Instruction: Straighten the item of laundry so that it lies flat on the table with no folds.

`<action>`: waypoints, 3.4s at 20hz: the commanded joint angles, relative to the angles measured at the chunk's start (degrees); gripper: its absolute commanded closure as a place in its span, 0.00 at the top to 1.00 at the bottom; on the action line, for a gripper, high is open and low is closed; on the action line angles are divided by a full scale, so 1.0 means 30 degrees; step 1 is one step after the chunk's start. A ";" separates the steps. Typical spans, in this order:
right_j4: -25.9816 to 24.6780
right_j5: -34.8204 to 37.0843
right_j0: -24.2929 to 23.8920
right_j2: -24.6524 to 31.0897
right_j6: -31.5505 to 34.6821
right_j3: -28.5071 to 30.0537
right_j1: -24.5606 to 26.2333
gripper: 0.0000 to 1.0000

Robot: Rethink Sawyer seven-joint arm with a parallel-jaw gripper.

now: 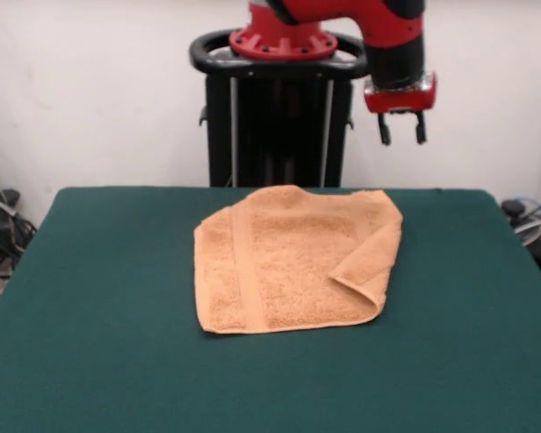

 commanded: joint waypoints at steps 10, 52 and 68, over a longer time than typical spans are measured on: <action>0.0779 0.0638 0.0726 -0.1515 0.4924 -0.3205 -0.1533 1.00; -0.7846 0.4263 0.3470 -0.5553 0.3855 -1.3603 0.3409 1.00; -0.7996 0.5098 0.0045 -0.2180 0.3008 -1.3882 0.5875 1.00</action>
